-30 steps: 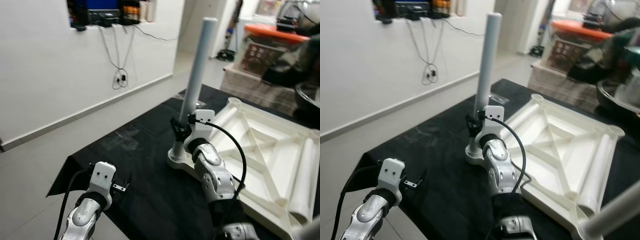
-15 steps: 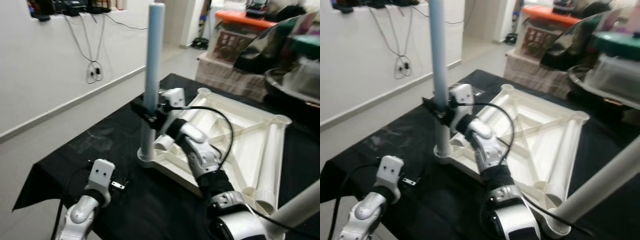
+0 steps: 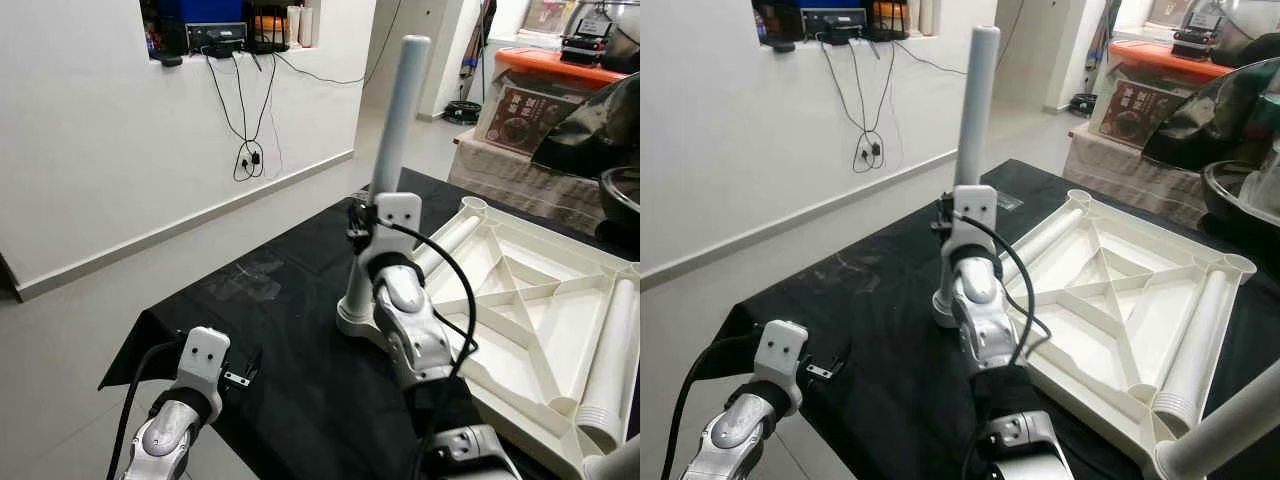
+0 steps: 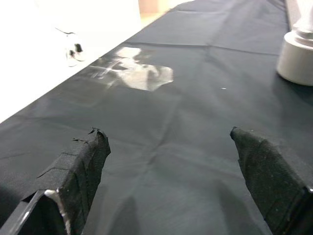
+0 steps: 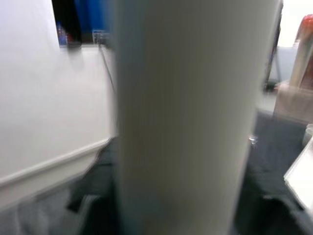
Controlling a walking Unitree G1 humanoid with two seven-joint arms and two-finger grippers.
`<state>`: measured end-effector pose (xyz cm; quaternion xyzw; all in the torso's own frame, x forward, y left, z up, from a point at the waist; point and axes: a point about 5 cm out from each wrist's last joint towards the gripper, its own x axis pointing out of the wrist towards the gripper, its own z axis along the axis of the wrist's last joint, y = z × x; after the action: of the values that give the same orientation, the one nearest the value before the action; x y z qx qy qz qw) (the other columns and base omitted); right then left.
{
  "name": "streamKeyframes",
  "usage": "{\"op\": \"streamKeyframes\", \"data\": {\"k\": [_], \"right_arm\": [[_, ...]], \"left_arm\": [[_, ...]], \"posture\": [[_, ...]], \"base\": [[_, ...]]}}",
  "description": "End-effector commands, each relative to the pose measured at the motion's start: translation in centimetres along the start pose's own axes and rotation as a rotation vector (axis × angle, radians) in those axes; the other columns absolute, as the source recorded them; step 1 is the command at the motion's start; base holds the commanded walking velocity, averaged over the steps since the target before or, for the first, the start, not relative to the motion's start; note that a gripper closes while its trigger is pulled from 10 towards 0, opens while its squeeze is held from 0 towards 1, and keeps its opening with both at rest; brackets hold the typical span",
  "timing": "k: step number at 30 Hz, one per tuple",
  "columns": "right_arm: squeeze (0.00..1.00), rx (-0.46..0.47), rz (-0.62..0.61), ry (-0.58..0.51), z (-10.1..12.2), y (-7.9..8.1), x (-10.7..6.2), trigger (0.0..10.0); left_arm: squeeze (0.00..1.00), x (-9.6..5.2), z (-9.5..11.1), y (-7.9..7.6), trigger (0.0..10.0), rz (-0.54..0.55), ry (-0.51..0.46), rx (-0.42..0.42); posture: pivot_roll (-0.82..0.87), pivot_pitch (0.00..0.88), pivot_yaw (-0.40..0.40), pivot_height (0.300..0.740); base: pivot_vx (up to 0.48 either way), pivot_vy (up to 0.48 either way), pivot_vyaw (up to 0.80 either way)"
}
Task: Building children table
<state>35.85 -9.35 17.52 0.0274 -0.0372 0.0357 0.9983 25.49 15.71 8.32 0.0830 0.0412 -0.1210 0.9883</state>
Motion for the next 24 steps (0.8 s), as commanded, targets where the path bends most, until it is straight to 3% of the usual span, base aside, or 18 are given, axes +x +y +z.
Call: {"op": "streamKeyframes", "data": {"k": [1, 3, 4, 6, 7, 9, 10, 11, 14, 15, 17, 18, 19, 20, 22, 23, 24], "right_arm": [[1.00, 0.010, 0.026, 0.005, 0.4, -0.5, 0.9, 10.0], [1.00, -0.012, 0.057, -0.002, 0.9, -0.4, 1.4, 10.0], [0.00, 0.001, 0.224, -0.045, 2.2, 0.4, 2.1, 10.0], [0.00, 0.001, 0.224, -0.045, 2.2, 0.4, 2.1, 10.0], [0.00, 0.007, 0.336, -0.076, 3.1, 0.9, 2.4, 10.0], [0.00, -0.022, 0.675, -0.127, 4.0, 2.4, 2.1, 10.0], [0.00, -0.042, 0.746, -0.120, 3.9, 2.8, 1.8, 10.0], [0.00, -0.049, 0.779, -0.114, 3.7, 3.2, 1.6, 7.3], [0.00, -0.037, 0.768, -0.123, 3.5, 3.5, 1.6, 7.3], [0.00, -0.029, 0.723, -0.110, 3.2, 3.5, 1.7, 0.0], [0.00, -0.028, 0.580, -0.049, 2.1, 3.3, 1.9, 0.0], [0.00, -0.054, 0.292, 0.089, 0.4, 1.6, 2.6, 0.0], [0.00, -0.054, 0.292, 0.089, 0.4, 1.6, 2.6, 0.0], [0.00, -0.089, 0.065, 0.180, -0.9, -0.3, 2.6, 0.0], [0.00, -0.115, -0.267, 0.259, -2.5, -3.5, 1.9, 0.0], [0.00, -0.101, -0.358, 0.261, -2.9, -4.7, 1.4, 0.0], [0.00, -0.073, -0.397, 0.258, -3.5, -5.2, 0.7, 2.9]], "left_arm": [[0.00, 0.2, 0.1, -0.1, 10.0, -0.009, -0.001, -0.003], [0.00, 0.2, 0.2, 0.0, 10.0, -0.002, -0.004, -0.006], [0.00, 0.1, 0.1, 0.0, 10.0, -0.001, 0.000, -0.007], [0.00, 0.1, 0.1, 0.0, 10.0, -0.001, 0.000, -0.007], [0.00, 0.0, -0.1, 0.0, 10.0, 0.000, 0.003, -0.006], [0.00, 0.1, 0.0, -0.1, 10.0, -0.007, 0.002, -0.003], [0.00, 0.2, 0.1, -0.1, 10.0, -0.008, 0.000, -0.002], [0.00, 0.4, 0.3, 0.0, 10.0, -0.005, -0.006, -0.002], [0.00, 0.5, 0.4, 0.1, 10.0, -0.001, -0.010, -0.002], [0.00, 0.5, 0.4, 0.1, 10.0, 0.000, -0.011, -0.002], [0.00, 0.3, 0.3, 0.2, 10.0, 0.002, -0.009, -0.001], [0.00, 0.1, 0.1, 0.2, 10.0, 0.002, -0.005, -0.002], [0.00, 0.1, 0.1, 0.2, 10.0, 0.002, -0.005, -0.002], [0.00, 0.0, 0.1, 0.2, 10.0, 0.002, -0.002, -0.002], [0.00, 0.0, 0.0, 0.1, 10.0, 0.001, 0.001, -0.002], [0.00, 0.0, -0.1, 0.1, 10.0, 0.001, 0.002, -0.002], [0.00, 0.1, 0.0, 0.1, 10.0, 0.000, 0.000, -0.002]], "posture": [[0.08, 0.000, -0.093, 0.740], [0.08, 0.000, -0.093, 0.740], [0.08, 0.000, -0.088, 0.740], [0.08, 0.000, -0.088, 0.740], [0.08, 0.000, -0.088, 0.740], [0.08, 0.000, -0.093, 0.740], [0.08, 0.000, -0.093, 0.740], [0.09, 0.000, -0.096, 0.740], [0.09, 0.000, -0.098, 0.740], [0.09, 0.000, -0.099, 0.740], [0.09, 0.000, -0.096, 0.740], [0.09, 0.000, -0.094, 0.740], [0.09, 0.000, -0.094, 0.740], [0.09, 0.000, -0.094, 0.740], [0.08, 0.000, -0.091, 0.740], [0.08, 0.000, -0.091, 0.740], [0.08, 0.000, -0.091, 0.740]], "base": [[0.000, 0.000, 0.00], [0.000, 0.000, 0.00], [0.000, 0.000, 0.00], [0.000, 0.000, 0.00], [0.000, 0.000, 0.00], [0.000, 0.000, 0.00], [0.000, 0.000, 0.00], [0.000, 0.000, 0.00], [0.000, 0.000, 0.00], [0.000, 0.000, 0.00], [0.000, 0.000, 0.00], [0.000, 0.000, 0.00], [0.000, 0.000, 0.00], [0.000, 0.000, 0.00], [0.000, 0.000, 0.00], [0.000, 0.000, 0.00], [0.000, 0.000, 0.00]]}}
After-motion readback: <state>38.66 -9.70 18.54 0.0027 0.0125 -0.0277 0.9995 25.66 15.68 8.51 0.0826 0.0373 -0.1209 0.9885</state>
